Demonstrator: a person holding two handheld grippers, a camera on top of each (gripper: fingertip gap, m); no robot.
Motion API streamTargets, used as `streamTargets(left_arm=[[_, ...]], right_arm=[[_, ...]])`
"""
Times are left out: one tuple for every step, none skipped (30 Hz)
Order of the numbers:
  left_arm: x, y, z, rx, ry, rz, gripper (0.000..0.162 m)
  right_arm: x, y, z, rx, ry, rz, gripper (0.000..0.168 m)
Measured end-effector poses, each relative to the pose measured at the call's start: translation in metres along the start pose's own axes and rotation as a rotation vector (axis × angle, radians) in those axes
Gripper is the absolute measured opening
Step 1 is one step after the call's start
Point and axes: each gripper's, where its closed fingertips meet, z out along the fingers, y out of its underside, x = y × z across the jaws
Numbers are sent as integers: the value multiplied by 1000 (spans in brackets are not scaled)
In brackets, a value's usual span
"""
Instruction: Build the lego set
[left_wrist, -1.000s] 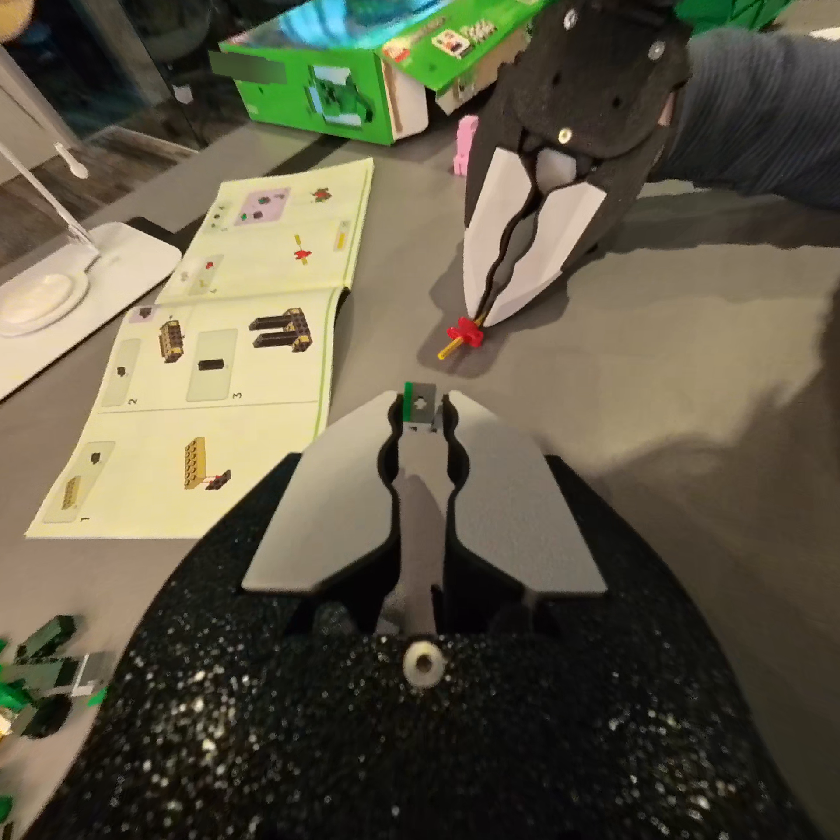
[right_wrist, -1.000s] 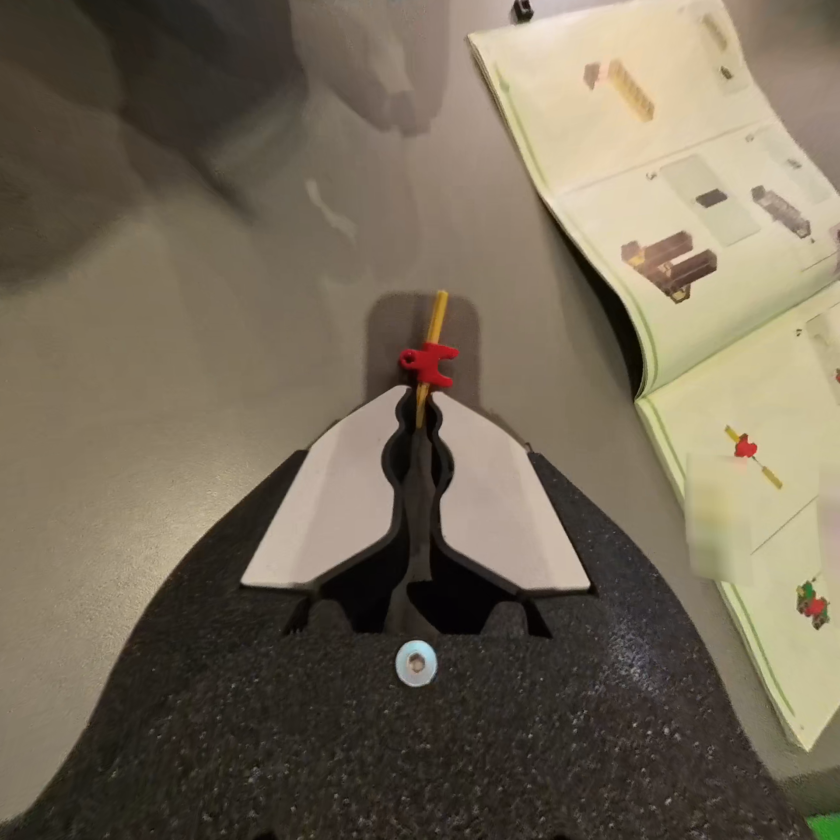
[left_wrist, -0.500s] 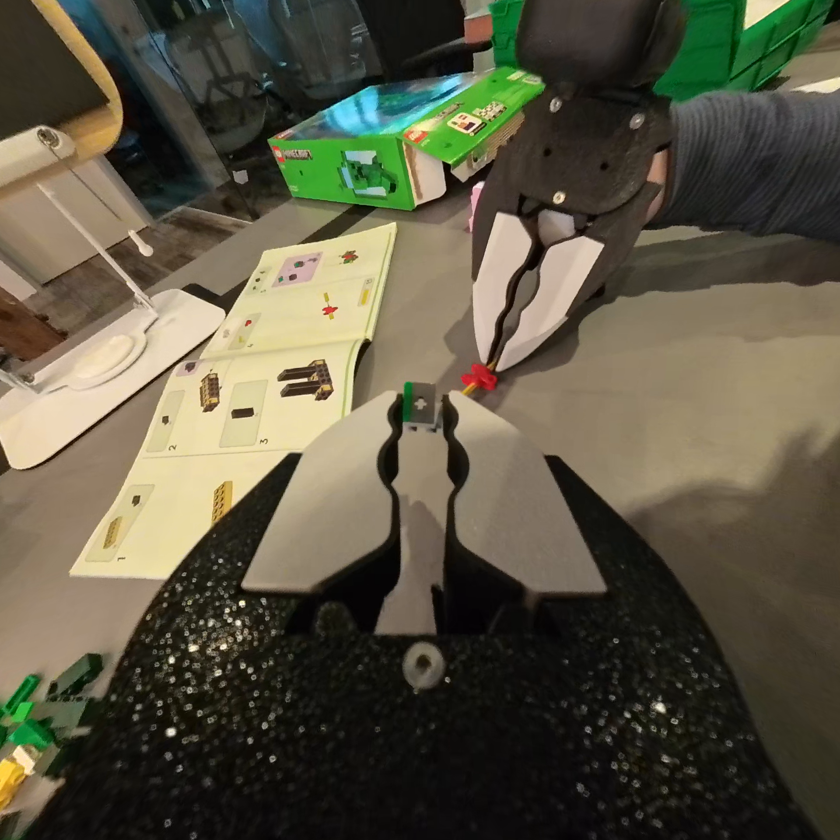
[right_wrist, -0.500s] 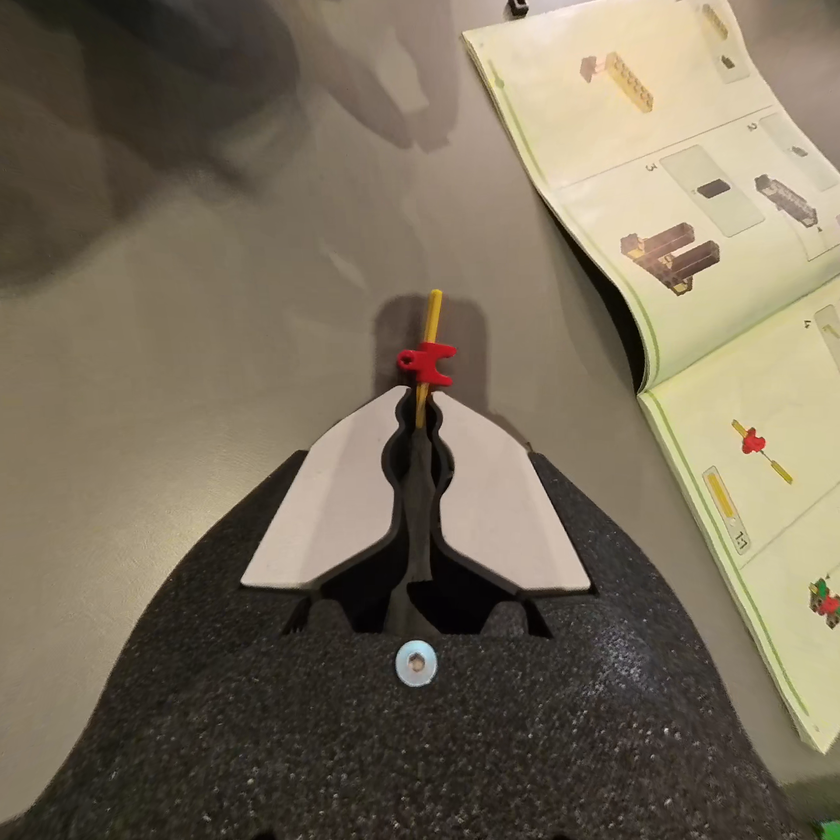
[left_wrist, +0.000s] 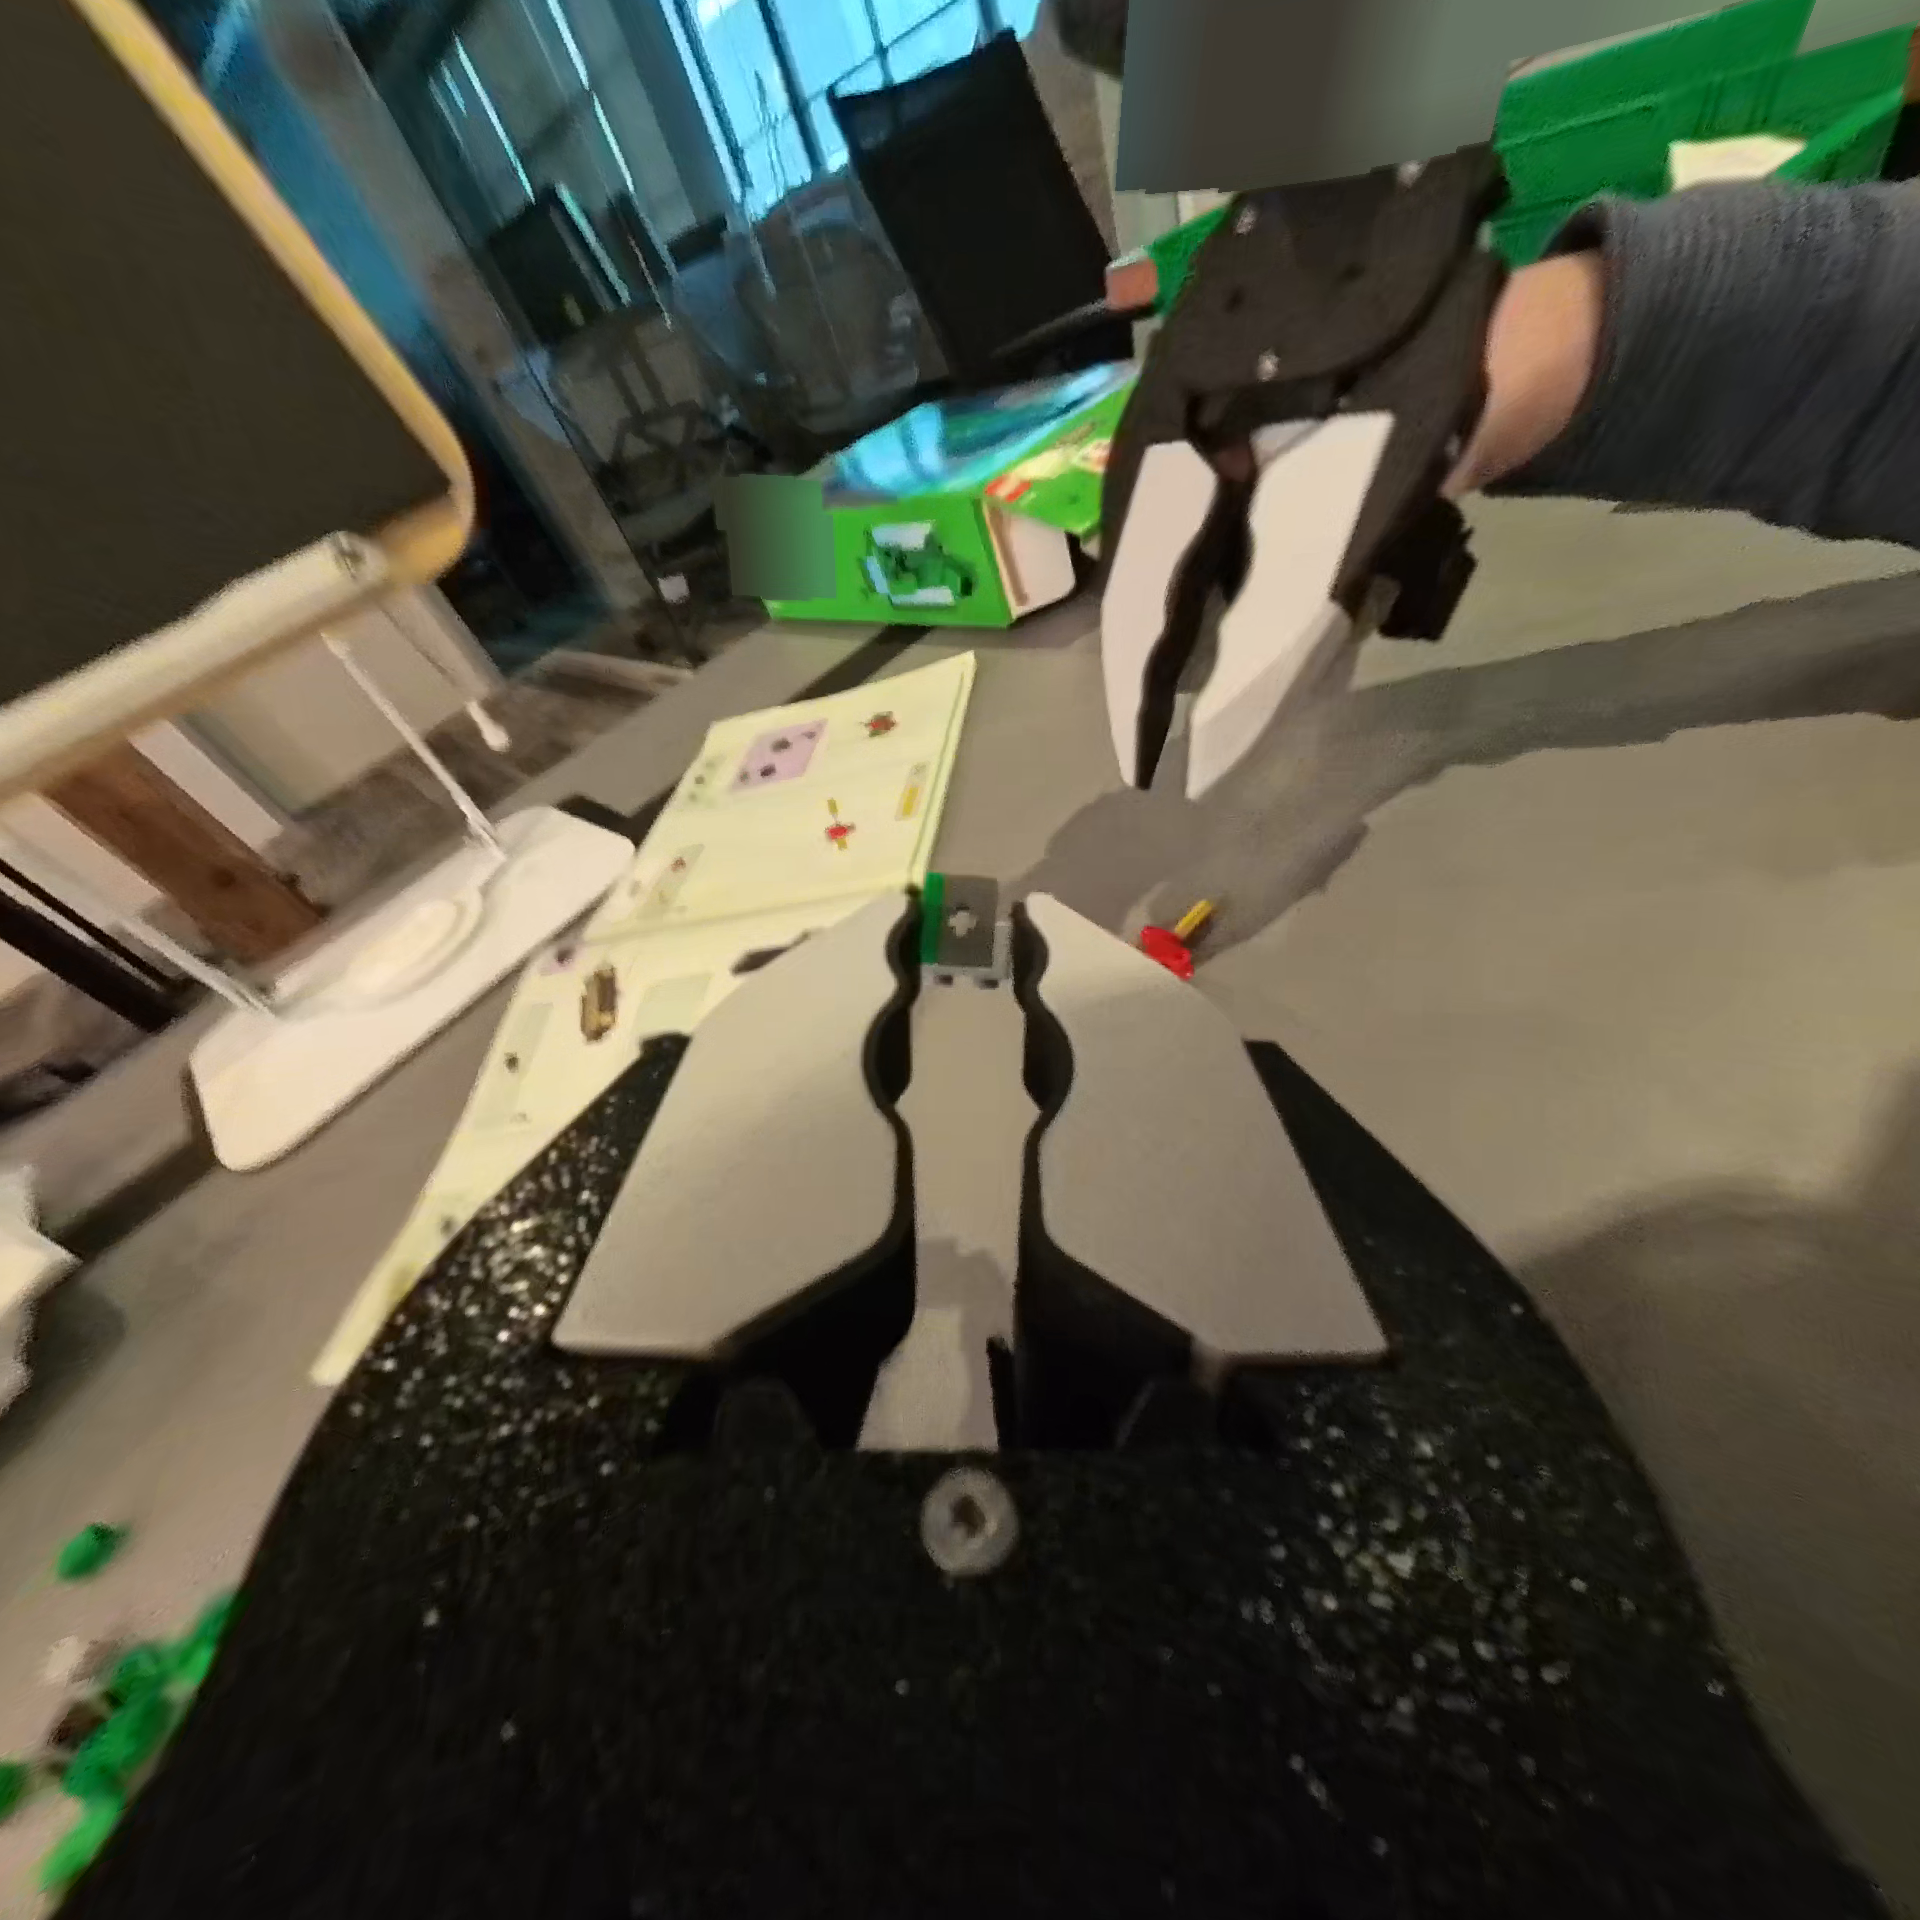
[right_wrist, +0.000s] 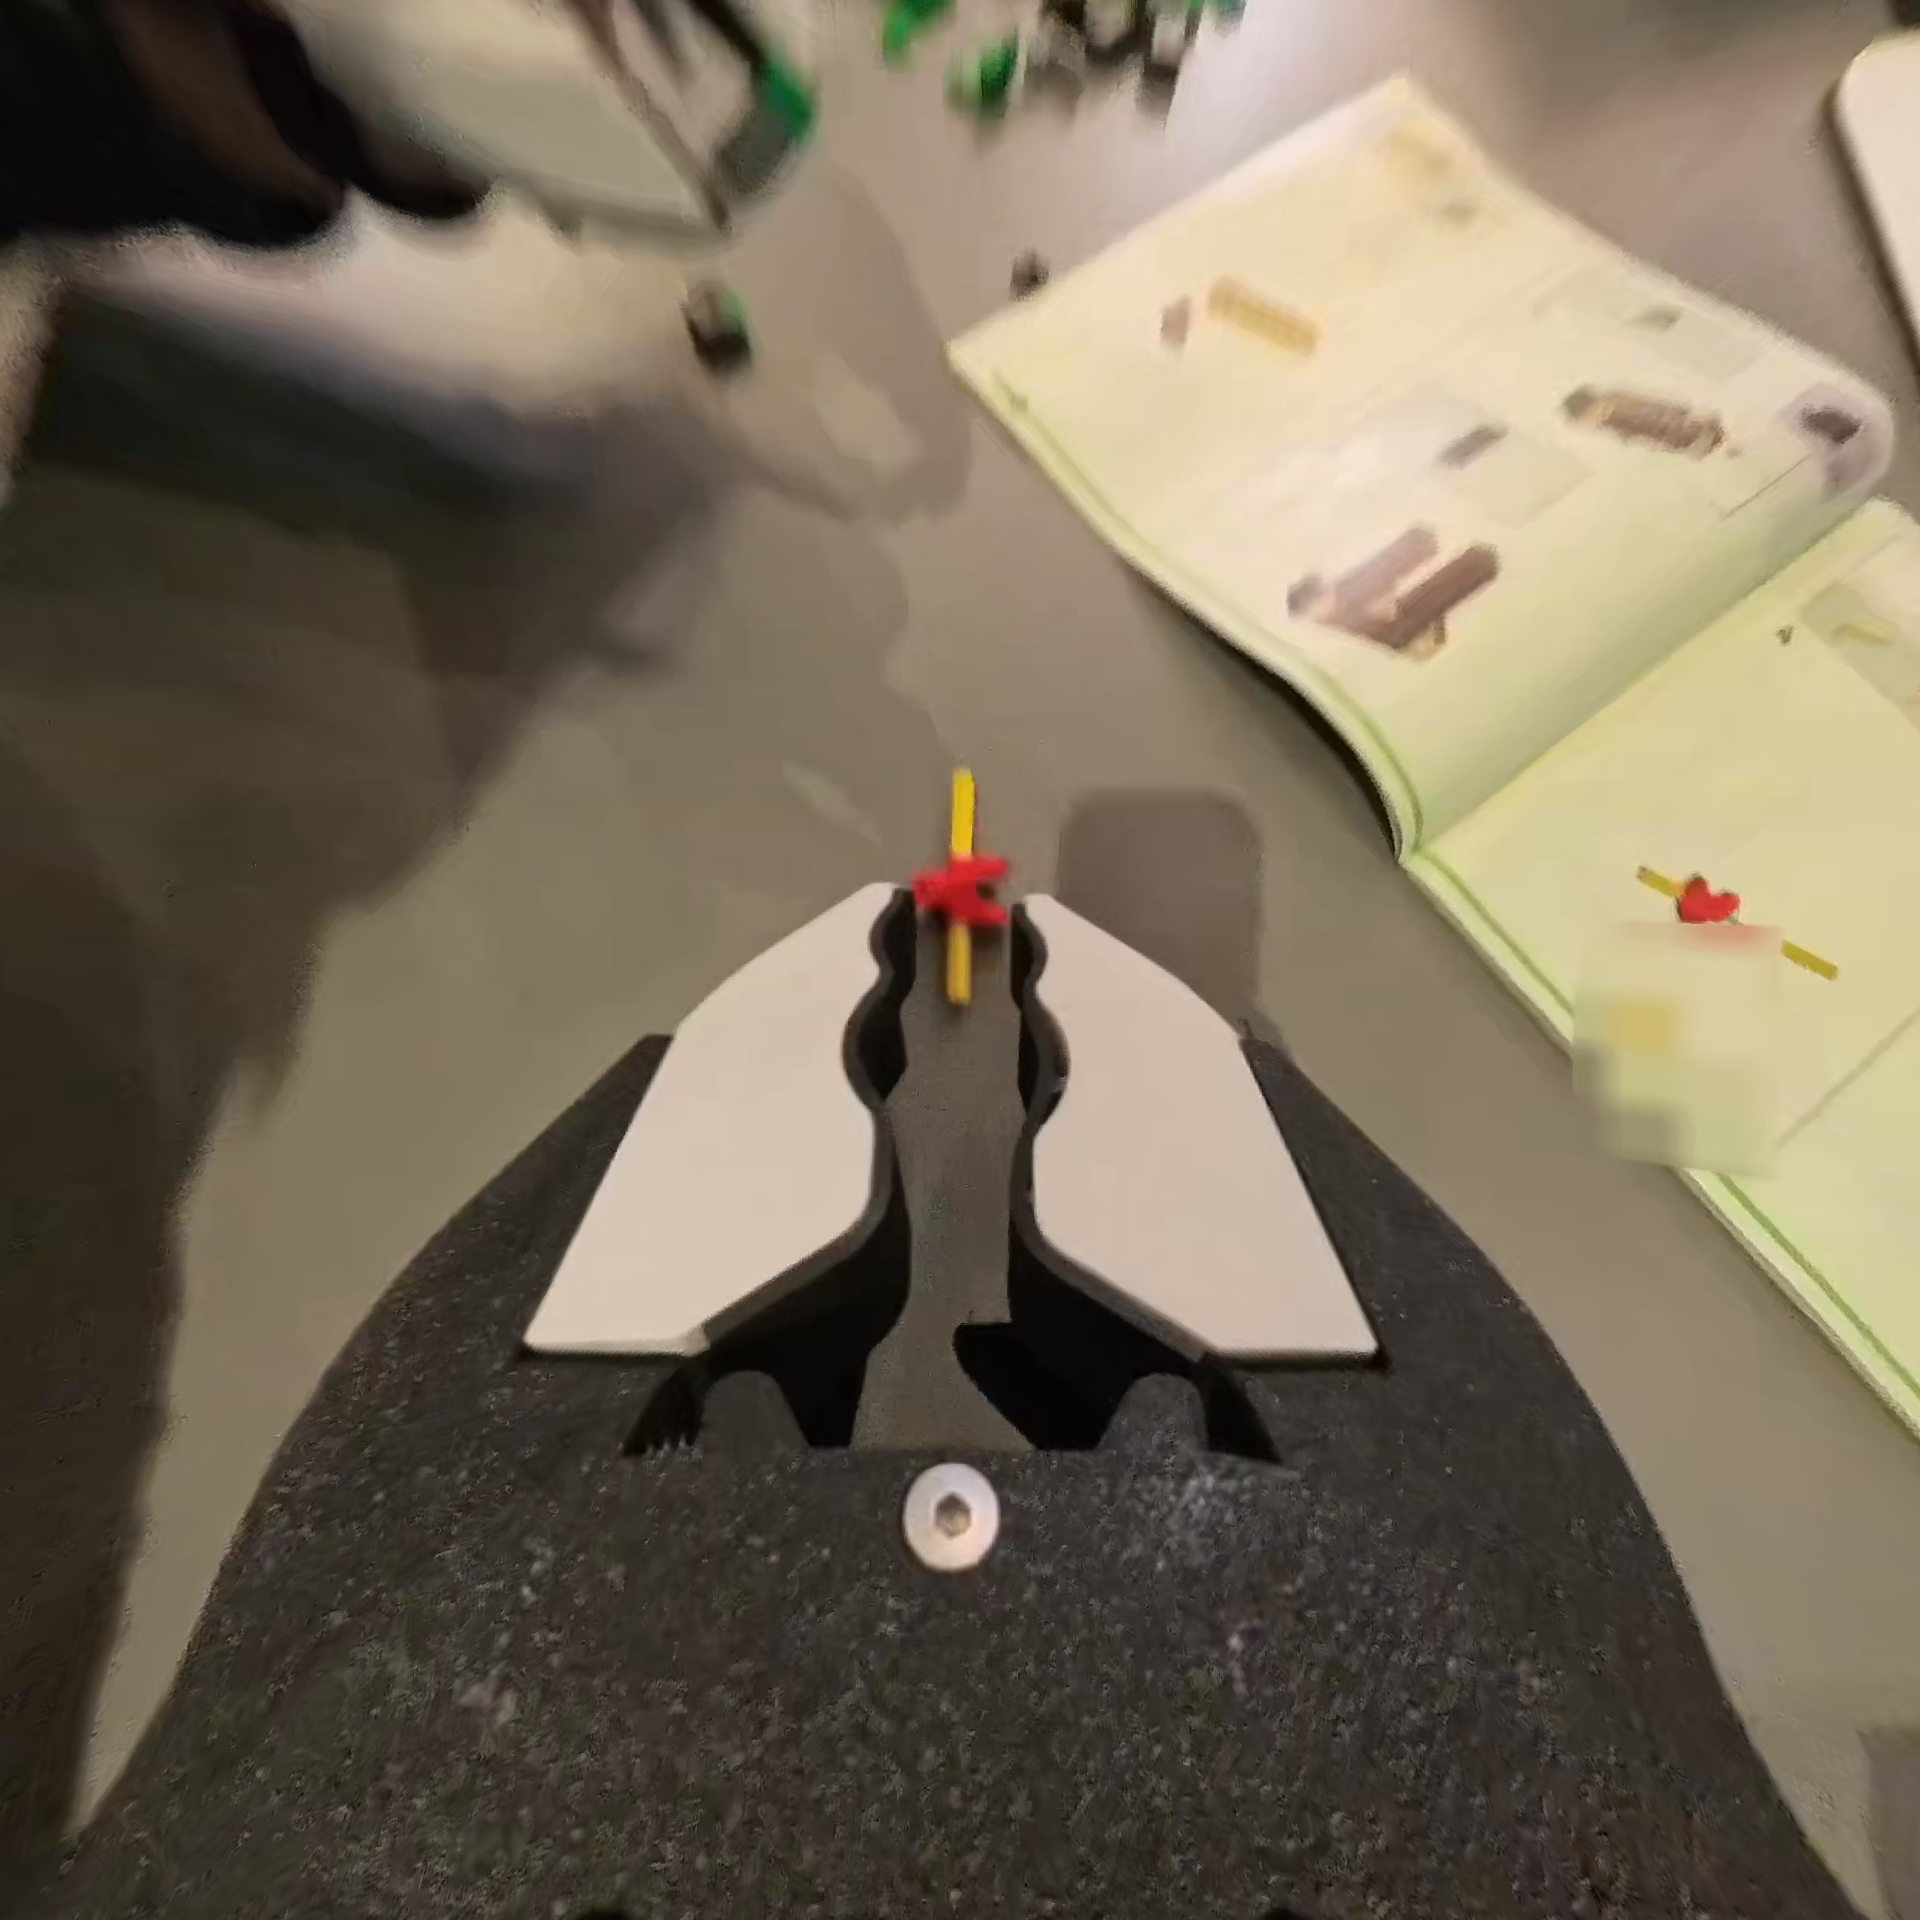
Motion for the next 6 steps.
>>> streamTargets(left_arm=[[1, -4, 0, 18, -11, 55, 16], [2, -6, 0, 24, -31, 122, 16], [3, -8, 1, 23, -53, 197, 16], [5, -8, 2, 19, -68, 273, 16], [7, -9, 3, 14, -79, 339, 16], [10, -9, 4, 7, -84, 388, 16]], right_arm=[[-3, -13, -3, 65, -24, 46, 11], [-4, -26, -5, 131, -38, 99, 6], [-5, -39, -6, 202, -54, 163, 4], [-10, -52, -7, 276, -99, 231, 4], [-16, -64, -9, 349, -173, 299, 5], [-22, -74, -11, 414, -252, 366, 5]])
